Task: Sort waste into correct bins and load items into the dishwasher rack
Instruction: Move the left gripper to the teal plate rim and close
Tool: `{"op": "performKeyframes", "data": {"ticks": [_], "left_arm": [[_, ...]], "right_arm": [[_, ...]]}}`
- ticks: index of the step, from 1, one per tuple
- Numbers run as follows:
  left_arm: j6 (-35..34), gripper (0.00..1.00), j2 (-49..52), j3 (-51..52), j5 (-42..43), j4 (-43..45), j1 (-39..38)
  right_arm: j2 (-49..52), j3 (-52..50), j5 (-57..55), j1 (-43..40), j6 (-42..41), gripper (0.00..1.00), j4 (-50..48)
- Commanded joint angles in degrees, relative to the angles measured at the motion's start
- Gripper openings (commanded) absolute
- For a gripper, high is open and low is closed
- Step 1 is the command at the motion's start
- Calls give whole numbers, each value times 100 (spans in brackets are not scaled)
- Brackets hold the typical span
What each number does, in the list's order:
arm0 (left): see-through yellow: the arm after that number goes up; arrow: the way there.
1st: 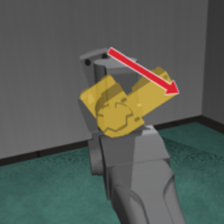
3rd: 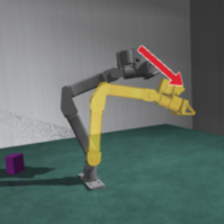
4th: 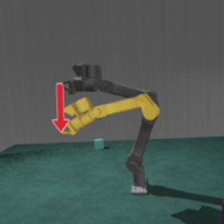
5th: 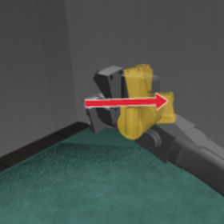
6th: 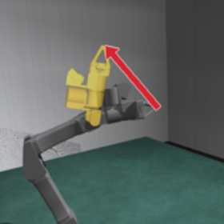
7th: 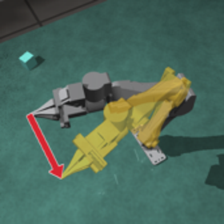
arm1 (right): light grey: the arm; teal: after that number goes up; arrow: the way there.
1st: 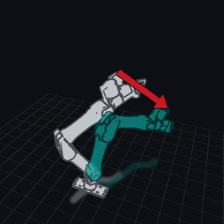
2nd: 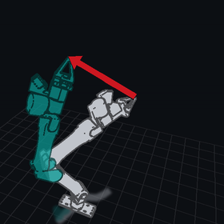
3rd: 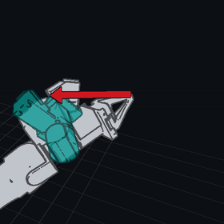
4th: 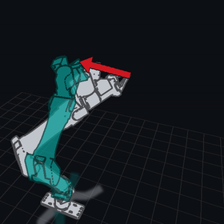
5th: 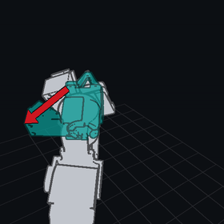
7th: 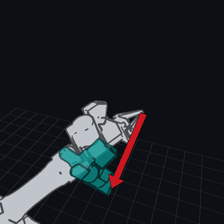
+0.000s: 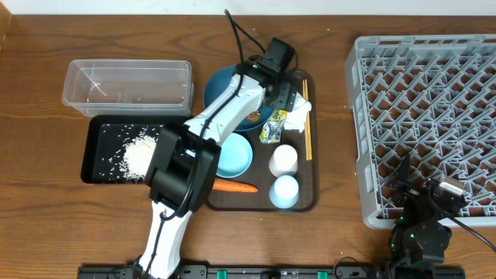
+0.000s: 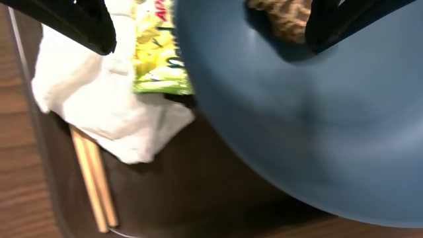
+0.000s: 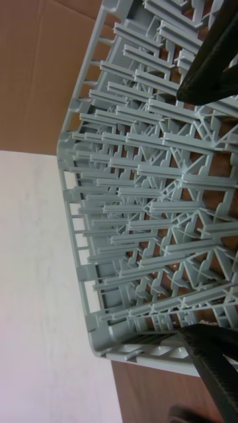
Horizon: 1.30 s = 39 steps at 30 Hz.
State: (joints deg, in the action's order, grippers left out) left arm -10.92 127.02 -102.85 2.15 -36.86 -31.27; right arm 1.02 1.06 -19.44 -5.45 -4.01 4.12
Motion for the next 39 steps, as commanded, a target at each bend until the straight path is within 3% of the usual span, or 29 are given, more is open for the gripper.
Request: {"op": "performKeyframes", "data": {"ticks": [1, 5, 10, 15, 20, 26, 29, 39], "left_arm": [[-81, 92, 273, -55, 44, 7, -22], [-186, 91, 308, -55, 42, 33, -9], [-184, 77, 306, -57, 22, 94, -9], [-184, 57, 306, -57, 20, 96, -9], [-184, 24, 306, -57, 20, 96, -9], [-184, 22, 306, -57, 20, 92, -11], [-184, 6, 306, -57, 20, 94, -11], [-179, 6, 197, -76, 20, 96, -61]], "right_arm": [[-9, 33, 39, -15, 20, 99, 83], [-9, 33, 39, -15, 20, 99, 83], [-9, 33, 39, -15, 22, 99, 83], [-9, 33, 39, -15, 20, 99, 83], [-9, 33, 39, -15, 22, 99, 83], [-9, 33, 39, -15, 20, 99, 83], [-9, 33, 39, -15, 20, 99, 83], [-9, 33, 39, -15, 20, 99, 83]]}}
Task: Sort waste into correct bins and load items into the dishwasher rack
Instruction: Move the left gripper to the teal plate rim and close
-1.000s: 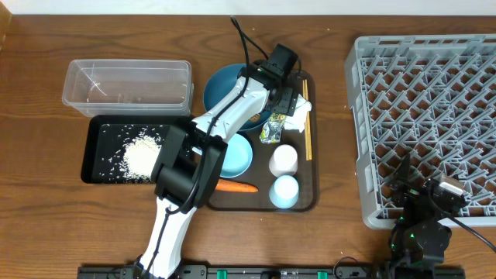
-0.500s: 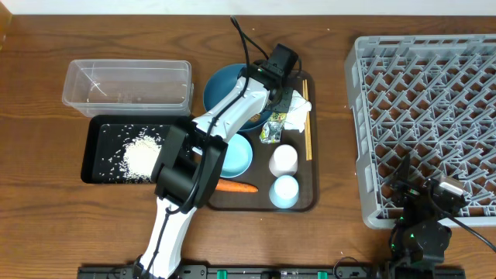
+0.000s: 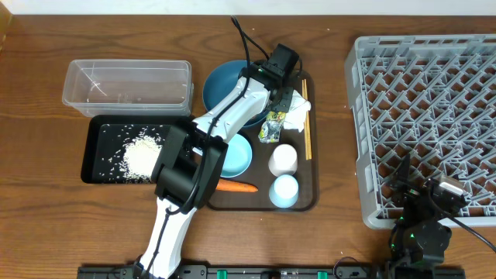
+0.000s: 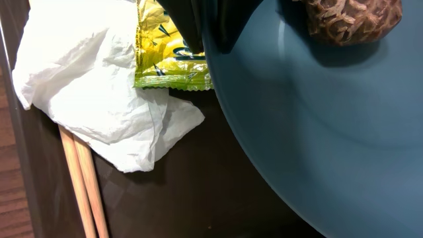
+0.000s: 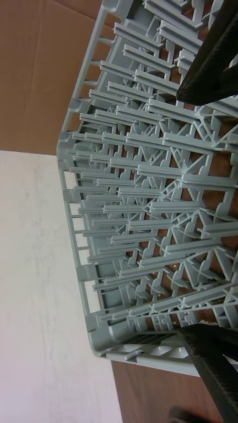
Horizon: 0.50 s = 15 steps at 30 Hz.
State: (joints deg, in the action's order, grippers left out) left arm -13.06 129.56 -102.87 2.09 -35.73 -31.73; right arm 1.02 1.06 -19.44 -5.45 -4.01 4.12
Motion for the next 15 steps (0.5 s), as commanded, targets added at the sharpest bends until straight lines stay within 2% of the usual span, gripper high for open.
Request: {"op": "performKeyframes", "data": {"ticks": [1, 15], "left_arm": [[37, 6, -98, -96, 26, -22, -33], [55, 6, -1154, -175, -15, -133, -127]], "right_arm": [[-9, 33, 39, -15, 20, 99, 83], [-9, 33, 39, -15, 22, 99, 83]]}}
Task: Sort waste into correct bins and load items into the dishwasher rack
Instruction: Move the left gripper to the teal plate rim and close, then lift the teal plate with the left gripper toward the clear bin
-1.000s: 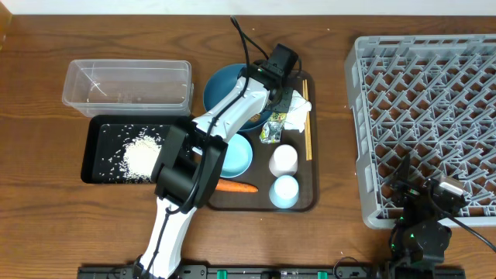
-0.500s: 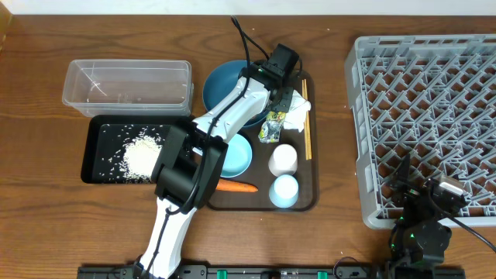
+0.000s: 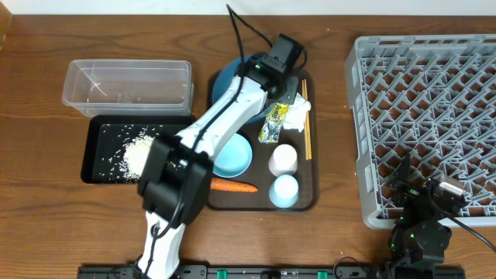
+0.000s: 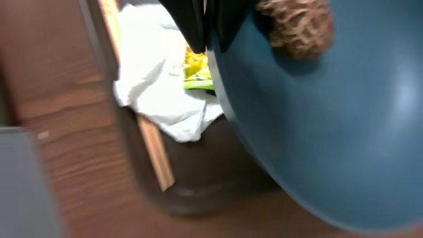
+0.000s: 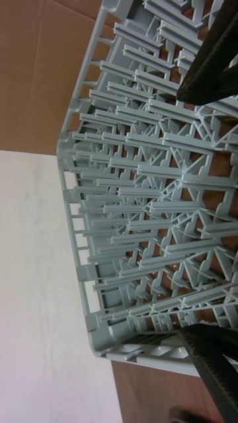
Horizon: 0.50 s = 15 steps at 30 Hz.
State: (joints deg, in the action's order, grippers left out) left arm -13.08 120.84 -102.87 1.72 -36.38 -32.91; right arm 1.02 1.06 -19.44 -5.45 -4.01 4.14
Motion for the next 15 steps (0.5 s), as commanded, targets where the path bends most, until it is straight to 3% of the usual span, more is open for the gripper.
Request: {"op": "performKeyframes", "data": {"ticks": [1, 15], "left_arm": [[57, 6, -326, -175, 22, -109, -9], [55, 6, -1331, -173, 22, -807, -7]], "right_arm": [[-9, 33, 39, -15, 22, 99, 81], [-9, 33, 39, -15, 20, 99, 81]]}}
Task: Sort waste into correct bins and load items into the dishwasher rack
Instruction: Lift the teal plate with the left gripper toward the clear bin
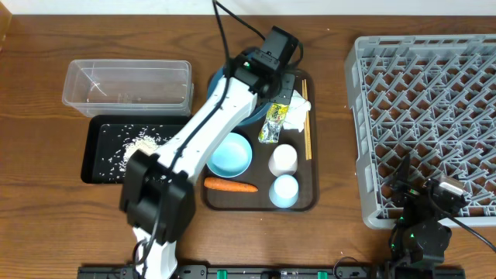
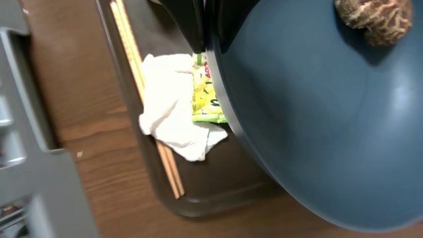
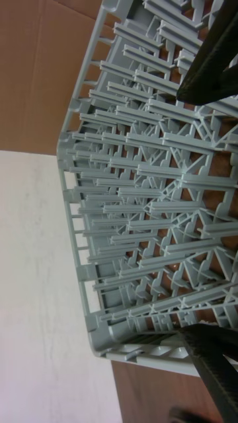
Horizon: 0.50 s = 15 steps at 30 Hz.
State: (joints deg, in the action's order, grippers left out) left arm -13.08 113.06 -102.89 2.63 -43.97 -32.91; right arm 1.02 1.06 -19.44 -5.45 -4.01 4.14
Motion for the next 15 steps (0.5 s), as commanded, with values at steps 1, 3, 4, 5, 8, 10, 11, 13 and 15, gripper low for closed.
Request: {"op": "performKeyframes", "data": {"ticks": [1, 3, 4, 5, 8, 10, 11, 13, 15], "left_arm": [[55, 6, -686, -170, -72, -98, -7], [55, 6, -898, -170, -72, -190, -7], [55, 6, -997, -170, -72, -234, -7], [55, 6, -1132, -170, -72, -319, 0], [52, 6, -1386, -170, -70, -511, 11], [52, 6, -1523, -170, -72, -649, 22], [37, 6, -1600, -170, -68, -741, 39], [-120, 6, -1755, -170, -66, -964, 85], [-203, 6, -1884, -170, -66, -1154, 153]], "right_arm": [[-9, 33, 39, -15, 22, 99, 81], [-9, 33, 39, -15, 20, 99, 81], [-9, 33, 39, -15, 22, 99, 81], [-9, 33, 39, -15, 22, 99, 81], [-9, 33, 39, -15, 22, 99, 81], [-9, 33, 39, -15, 20, 99, 81], [-9, 33, 39, -15, 22, 99, 81], [-9, 33, 39, -15, 22, 99, 81], [-9, 33, 39, -15, 20, 99, 81]]}}
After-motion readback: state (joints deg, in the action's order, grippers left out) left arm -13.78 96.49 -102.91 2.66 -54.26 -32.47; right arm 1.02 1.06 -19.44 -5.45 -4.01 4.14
